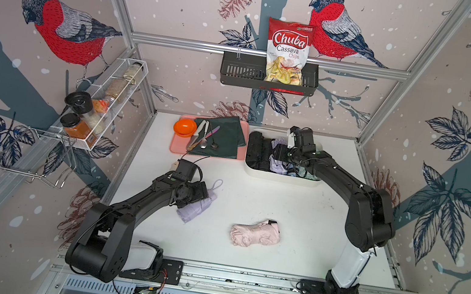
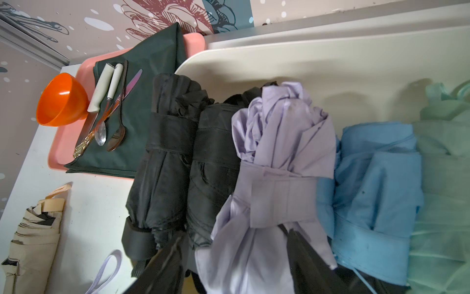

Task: Put the umbrella into the storage box
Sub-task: Pick up the umbrella from the center of the board.

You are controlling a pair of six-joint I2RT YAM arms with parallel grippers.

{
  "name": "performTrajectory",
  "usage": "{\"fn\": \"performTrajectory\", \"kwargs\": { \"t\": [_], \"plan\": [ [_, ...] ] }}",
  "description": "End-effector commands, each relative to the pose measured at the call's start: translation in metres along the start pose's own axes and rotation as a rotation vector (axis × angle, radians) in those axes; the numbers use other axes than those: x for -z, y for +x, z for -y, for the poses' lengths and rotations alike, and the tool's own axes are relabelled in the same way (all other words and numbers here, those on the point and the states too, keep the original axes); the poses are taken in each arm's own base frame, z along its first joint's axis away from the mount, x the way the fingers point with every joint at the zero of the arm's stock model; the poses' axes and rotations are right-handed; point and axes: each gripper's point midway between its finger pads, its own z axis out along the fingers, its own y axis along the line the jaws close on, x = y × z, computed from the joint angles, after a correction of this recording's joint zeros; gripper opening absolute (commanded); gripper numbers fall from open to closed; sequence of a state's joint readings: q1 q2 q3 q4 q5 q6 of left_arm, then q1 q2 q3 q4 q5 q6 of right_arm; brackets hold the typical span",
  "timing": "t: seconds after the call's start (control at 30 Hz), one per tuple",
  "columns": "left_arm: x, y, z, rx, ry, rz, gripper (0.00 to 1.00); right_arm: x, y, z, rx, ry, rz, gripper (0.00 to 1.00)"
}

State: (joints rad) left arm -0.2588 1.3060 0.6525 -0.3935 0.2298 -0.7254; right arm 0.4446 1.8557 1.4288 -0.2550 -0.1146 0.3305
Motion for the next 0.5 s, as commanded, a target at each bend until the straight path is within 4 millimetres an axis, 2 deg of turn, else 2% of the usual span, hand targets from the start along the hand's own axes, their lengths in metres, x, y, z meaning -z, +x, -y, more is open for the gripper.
{"fn": "performTrajectory", "kwargs": {
  "t": [0.0, 0.17, 0.23, 0.47],
  "plan": [
    [0.003, 0.016, 0.033, 0.028, 0.152, -0.088, 0.84, 0.01, -0.009, -0.003, 0.025, 0.007, 0.024, 0.67],
    [0.011, 0.025, 0.067, -0.019, 0.259, -0.143, 0.83, 0.023, -0.014, -0.009, 0.027, -0.001, 0.052, 0.69],
    [0.017, 0.024, 0.068, -0.054, 0.239, -0.142, 0.83, 0.029, -0.015, -0.01, 0.028, -0.001, 0.062, 0.69],
    [0.031, 0.016, 0.017, -0.128, -0.084, -0.099, 0.83, 0.055, -0.013, -0.02, 0.02, -0.017, 0.111, 0.71]
  ]
}}
